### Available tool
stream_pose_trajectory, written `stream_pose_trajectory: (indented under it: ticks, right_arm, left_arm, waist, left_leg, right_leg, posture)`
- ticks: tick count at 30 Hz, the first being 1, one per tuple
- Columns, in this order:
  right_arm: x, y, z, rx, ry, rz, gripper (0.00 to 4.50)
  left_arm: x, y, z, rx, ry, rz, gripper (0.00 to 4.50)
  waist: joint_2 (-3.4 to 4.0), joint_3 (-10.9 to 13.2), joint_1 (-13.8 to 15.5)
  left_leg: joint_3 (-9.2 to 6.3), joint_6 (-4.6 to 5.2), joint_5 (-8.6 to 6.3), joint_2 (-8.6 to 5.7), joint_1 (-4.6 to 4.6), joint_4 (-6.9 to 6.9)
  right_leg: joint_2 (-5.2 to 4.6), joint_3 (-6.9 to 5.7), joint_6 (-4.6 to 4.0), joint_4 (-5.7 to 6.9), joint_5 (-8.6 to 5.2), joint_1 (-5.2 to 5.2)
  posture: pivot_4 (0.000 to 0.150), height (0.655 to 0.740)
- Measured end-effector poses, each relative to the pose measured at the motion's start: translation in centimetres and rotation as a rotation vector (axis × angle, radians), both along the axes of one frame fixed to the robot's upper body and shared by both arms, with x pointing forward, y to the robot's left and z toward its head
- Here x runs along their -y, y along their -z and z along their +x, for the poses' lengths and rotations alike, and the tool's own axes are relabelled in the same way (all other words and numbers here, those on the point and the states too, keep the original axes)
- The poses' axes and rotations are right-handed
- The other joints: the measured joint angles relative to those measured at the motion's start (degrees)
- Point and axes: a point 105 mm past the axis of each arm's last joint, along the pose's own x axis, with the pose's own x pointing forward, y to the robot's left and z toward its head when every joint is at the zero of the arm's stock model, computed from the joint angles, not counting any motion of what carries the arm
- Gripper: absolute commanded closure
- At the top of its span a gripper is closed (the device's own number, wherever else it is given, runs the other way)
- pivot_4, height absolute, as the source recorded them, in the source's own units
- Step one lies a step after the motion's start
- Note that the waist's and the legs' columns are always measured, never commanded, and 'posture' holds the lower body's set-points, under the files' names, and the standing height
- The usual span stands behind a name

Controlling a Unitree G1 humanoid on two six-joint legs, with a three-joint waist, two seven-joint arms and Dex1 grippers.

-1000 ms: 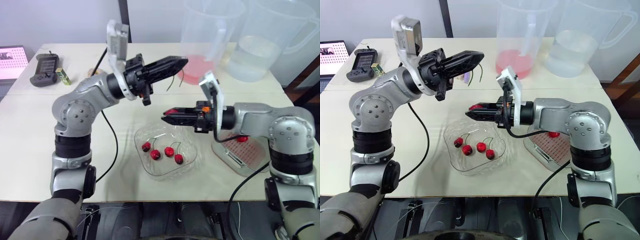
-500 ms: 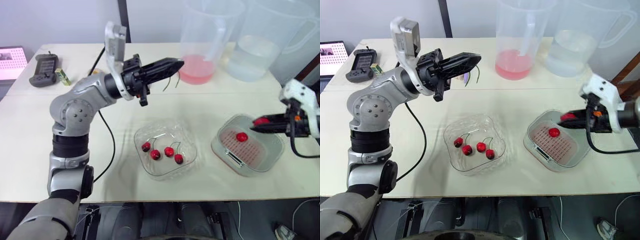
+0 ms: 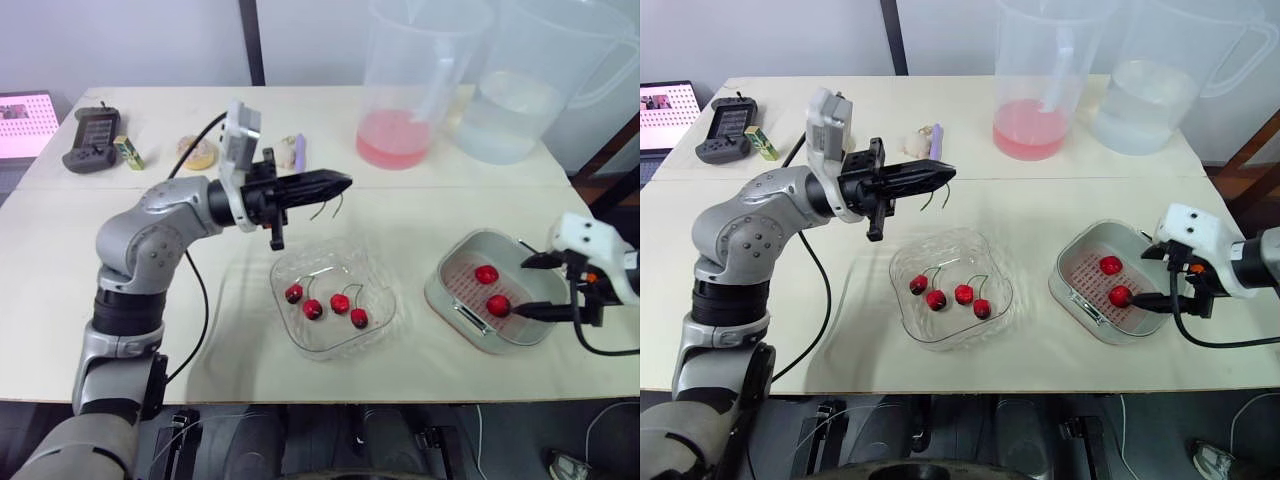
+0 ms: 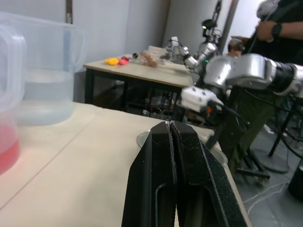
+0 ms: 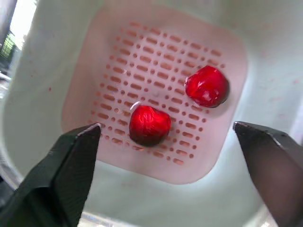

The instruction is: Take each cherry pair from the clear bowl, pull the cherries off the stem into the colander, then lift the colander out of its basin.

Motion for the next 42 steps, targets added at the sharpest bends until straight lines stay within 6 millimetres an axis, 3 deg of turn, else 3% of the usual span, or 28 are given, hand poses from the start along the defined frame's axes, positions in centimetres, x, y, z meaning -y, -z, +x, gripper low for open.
stream_pose_trajectory:
  ticks: [4, 7, 9, 17, 23, 27, 31, 36, 37, 38, 42]
  right_arm:
    - [-3.2, -5.7, -0.1, 0.126, -0.108, 0.229, 0.03]
    - [-6.7, -10.0, -0.6, 0.2, -0.274, 0.47, 0.03]
    - [-7.8, -11.2, -0.9, 0.21, -0.333, 0.532, 0.03]
    - [-10.3, -10.1, 0.5, 0.122, -0.407, 0.605, 0.03]
    - [-11.9, -9.2, 0.6, 0.084, -0.492, 0.589, 0.03]
    - [-12.7, -8.9, 0.6, 0.103, -0.549, 0.548, 0.03]
    - [-13.3, -8.4, 0.8, 0.093, -0.569, 0.54, 0.03]
    - [-13.2, -8.3, 1.0, 0.095, -0.564, 0.537, 0.03]
    - [-13.0, -8.3, 1.2, 0.095, -0.56, 0.537, 0.0]
    - [-12.8, -8.3, 1.3, 0.096, -0.556, 0.542, 0.0]
    - [-12.4, -8.3, 1.7, 0.098, -0.541, 0.543, 0.0]
  left_arm:
    - [-0.4, 0.2, -0.4, 0.004, -0.002, 0.029, 4.5]
    - [-1.9, 0.5, -0.3, -0.009, -0.053, 0.054, 4.5]
    - [-3.3, 1.1, -0.1, -0.038, -0.098, 0.062, 4.5]
    - [-11.0, 4.8, -0.3, -0.303, -0.338, 0.062, 4.5]
    - [-15.3, 10.9, -1.8, -0.552, -0.514, 0.114, 4.5]
    - [-17.8, 14.7, -4.3, -0.701, -0.625, 0.106, 4.5]
    - [-19.0, 15.8, -5.1, -0.746, -0.694, 0.02, 4.5]
    - [-22.4, 17.3, -5.4, -0.825, -0.846, -0.038, 4.5]
    - [-22.7, 17.3, -5.5, -0.828, -0.86, -0.045, 3.93]
    - [-23.1, 17.3, -5.5, -0.83, -0.873, -0.049, 3.74]
    - [-24.6, 17.5, -5.9, -0.819, -0.927, -0.001, 1.77]
  waist:
    - [0.04, 0.05, 0.07]
    - [0.06, 0.07, -0.34]
    - [-0.01, 0.1, -0.14]
    - [0.02, 0.12, 0.1]
    - [0.03, 0.13, -0.04]
    - [0.04, 0.12, -0.17]
    - [0.02, 0.11, 0.32]
    - [0.02, 0.11, 0.13]
    - [0.02, 0.11, 0.12]
    - [0.02, 0.1, 0.1]
    - [0.02, 0.11, 0.02]
  left_leg:
    - [-0.09, 0.0, 0.0, 0.04, 0.04, -0.01]
    - [-0.05, 0.0, 0.0, 0.05, 0.05, -0.01]
    - [-0.11, 0.0, 0.0, 0.07, 0.04, -0.03]
    - [-0.04, 0.0, 0.0, 0.03, 0.01, -0.02]
    - [0.0, 0.0, -0.01, 0.04, 0.0, -0.04]
    - [0.04, -0.01, -0.01, 0.07, 0.02, -0.08]
    - [-0.01, -0.02, -0.02, 0.07, 0.02, -0.05]
    - [0.02, -0.03, -0.02, 0.07, 0.01, -0.07]
    - [0.02, -0.03, -0.02, 0.07, 0.01, -0.07]
    - [0.03, -0.03, -0.02, 0.07, 0.01, -0.07]
    - [0.03, -0.03, -0.02, 0.07, 0.01, -0.11]
  right_leg:
    - [0.07, -0.04, -0.02, 0.08, 0.0, 0.01]
    - [0.06, -0.01, -0.02, 0.05, 0.0, 0.01]
    - [0.07, -0.05, -0.02, 0.06, -0.01, 0.01]
    - [-0.05, -0.05, -0.02, 0.04, 0.0, -0.02]
    - [-0.08, -0.05, -0.05, 0.05, 0.01, -0.07]
    - [-0.13, -0.05, -0.06, 0.04, 0.01, -0.11]
    - [-0.15, -0.11, -0.13, 0.04, 0.05, -0.1]
    - [-0.17, -0.1, -0.14, 0.03, 0.05, -0.12]
    - [-0.17, -0.1, -0.14, 0.02, 0.05, -0.12]
    - [-0.18, -0.1, -0.14, 0.02, 0.05, -0.12]
    - [-0.18, -0.1, -0.15, 0.03, 0.05, -0.16]
  posture:
    - [0.15, 0.74]
    - [0.15, 0.74]
    - [0.15, 0.74]
    - [0.15, 0.74]
    - [0.15, 0.74]
    - [0.15, 0.74]
    - [0.15, 0.74]
    - [0.15, 0.74]
    - [0.15, 0.74]
    - [0.15, 0.74]
    - [0.15, 0.74]
